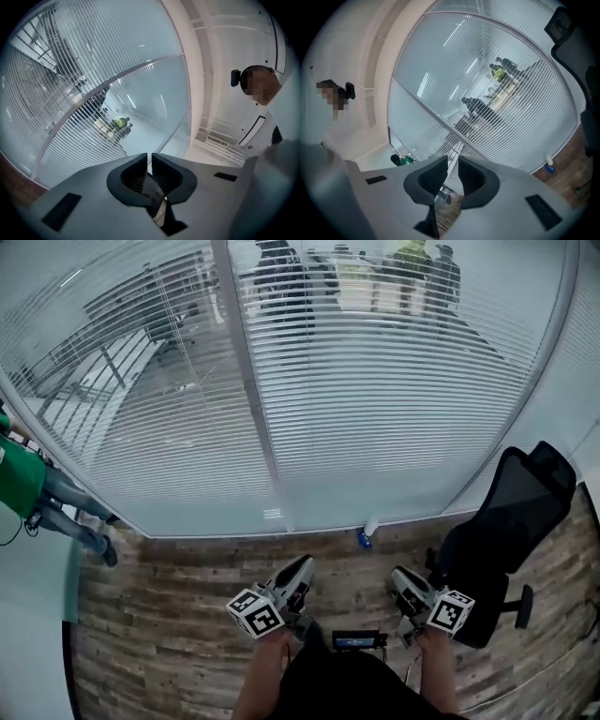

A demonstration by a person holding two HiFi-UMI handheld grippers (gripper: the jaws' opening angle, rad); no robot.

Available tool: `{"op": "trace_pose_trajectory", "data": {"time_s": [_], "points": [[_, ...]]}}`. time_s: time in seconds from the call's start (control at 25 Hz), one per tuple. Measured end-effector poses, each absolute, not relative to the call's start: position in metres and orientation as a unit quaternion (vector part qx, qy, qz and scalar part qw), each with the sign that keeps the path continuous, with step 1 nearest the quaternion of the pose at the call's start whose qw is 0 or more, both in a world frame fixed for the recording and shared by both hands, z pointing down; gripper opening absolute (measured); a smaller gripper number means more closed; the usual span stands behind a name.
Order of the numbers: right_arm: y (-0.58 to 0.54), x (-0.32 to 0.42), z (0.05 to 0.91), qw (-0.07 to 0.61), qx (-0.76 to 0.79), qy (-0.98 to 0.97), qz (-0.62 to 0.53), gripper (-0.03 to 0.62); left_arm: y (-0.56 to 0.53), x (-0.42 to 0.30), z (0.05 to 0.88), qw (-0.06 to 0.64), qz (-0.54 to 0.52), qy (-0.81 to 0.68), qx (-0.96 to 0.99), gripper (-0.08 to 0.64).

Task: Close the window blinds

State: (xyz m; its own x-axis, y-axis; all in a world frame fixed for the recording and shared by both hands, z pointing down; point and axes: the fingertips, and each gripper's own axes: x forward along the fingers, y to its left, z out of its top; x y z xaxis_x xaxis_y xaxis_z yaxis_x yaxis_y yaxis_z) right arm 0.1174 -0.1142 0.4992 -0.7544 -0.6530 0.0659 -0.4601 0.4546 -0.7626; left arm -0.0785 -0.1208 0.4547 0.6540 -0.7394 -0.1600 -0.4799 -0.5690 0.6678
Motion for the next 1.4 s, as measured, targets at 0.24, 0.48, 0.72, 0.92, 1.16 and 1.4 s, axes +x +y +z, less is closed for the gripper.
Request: {"op": "trace_pose_trajectory", "data": {"time_s": [0.24, 0.48, 0.72, 0.92, 1.16, 1.4], "points": [[-0.168, 0.087, 0.507, 0.112, -0.346, 0.836, -0.411, 0.06, -0.182, -0.113, 0.464, 0.303, -0.211, -0.359, 0.857, 0.029], [-0.198, 0.081, 0.53, 0.096, -0.354, 0.824, -0.431, 0.06, -0.216, -0.131, 0.479, 0.323, -0.22, -0.375, 0.841, 0.031], [-0.255, 0.077, 0.532, 0.097, -0.315, 0.84, -0.431, 0.06, -0.253, -0.144, 0.474, 0.29, -0.219, -0.424, 0.829, 0.083], [-0.321, 0.086, 0.518, 0.115, -0.271, 0.857, -0.423, 0.06, -0.305, -0.14, 0.45, 0.254, -0.212, -0.479, 0.813, 0.145], [-0.301, 0.087, 0.533, 0.109, -0.248, 0.863, -0.428, 0.06, -0.286, -0.179, 0.456, 0.227, -0.21, -0.552, 0.774, 0.146], [-0.38, 0.105, 0.52, 0.097, -0.223, 0.861, -0.446, 0.06, -0.378, -0.208, 0.43, 0.187, -0.162, -0.651, 0.718, 0.146]]}}
